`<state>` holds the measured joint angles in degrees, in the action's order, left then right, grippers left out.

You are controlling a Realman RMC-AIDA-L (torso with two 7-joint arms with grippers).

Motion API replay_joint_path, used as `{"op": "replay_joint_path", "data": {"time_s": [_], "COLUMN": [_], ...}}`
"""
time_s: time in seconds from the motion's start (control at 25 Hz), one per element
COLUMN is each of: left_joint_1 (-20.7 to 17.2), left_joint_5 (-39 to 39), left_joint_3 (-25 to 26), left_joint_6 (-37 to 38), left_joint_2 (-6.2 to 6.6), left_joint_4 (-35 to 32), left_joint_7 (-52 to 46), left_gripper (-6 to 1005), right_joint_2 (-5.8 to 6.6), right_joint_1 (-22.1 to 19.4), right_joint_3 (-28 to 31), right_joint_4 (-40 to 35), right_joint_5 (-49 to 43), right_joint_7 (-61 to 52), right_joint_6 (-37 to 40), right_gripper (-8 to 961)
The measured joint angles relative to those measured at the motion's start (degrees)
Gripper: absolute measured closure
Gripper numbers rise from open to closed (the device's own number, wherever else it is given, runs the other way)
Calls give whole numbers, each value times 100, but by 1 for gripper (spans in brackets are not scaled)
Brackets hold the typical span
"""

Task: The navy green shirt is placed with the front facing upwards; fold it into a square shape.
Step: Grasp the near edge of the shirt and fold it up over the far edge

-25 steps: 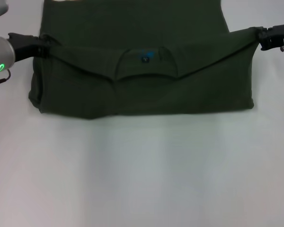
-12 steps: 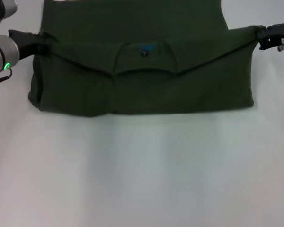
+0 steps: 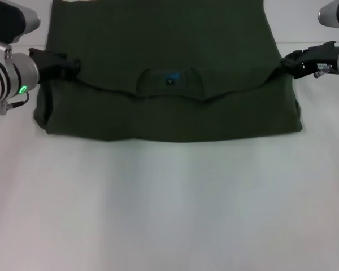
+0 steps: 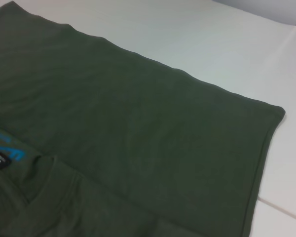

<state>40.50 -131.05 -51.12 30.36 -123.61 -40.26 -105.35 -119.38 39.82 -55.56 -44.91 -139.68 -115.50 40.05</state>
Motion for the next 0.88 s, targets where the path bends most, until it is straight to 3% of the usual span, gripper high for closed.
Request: {"op": "replay_joint_path", "data": {"time_s": [0.24, 0.32, 0.52, 0.76, 0.84, 0.88], "left_joint_1": [-10, -40, -136, -454, -639, -747], "left_joint_5": [10, 23, 56, 624, 850, 937], "left_joint_3": [66, 115, 238, 876, 1139, 1264], "left_joint_6": [-20, 4, 153, 1809, 2512, 2859], "left_joint_2": [-6, -5, 20, 127, 143, 142], "left_joint_4": [-29, -60, -112, -575, -796, -905], "left_joint_7": [-16, -24, -32, 156, 300, 365], "left_gripper": [587, 489, 381, 251, 76, 77], "right_joint_2": [-7, -6, -3, -10, -10, -9], "right_joint_1": [-49, -123, -278, -731, -948, -1090], "right_joint_3": [6, 4, 41, 63, 63, 62], "right_joint_4": [-73, -171, -430, -1268, -1625, -1814], "right_joint_5": [-25, -23, 17, 553, 822, 1000], "right_joint_7": [7, 41, 114, 123, 137, 166], "right_joint_6": [-16, -11, 122, 1024, 1399, 1619], "right_gripper": [714, 499, 296, 37, 36, 36]}}
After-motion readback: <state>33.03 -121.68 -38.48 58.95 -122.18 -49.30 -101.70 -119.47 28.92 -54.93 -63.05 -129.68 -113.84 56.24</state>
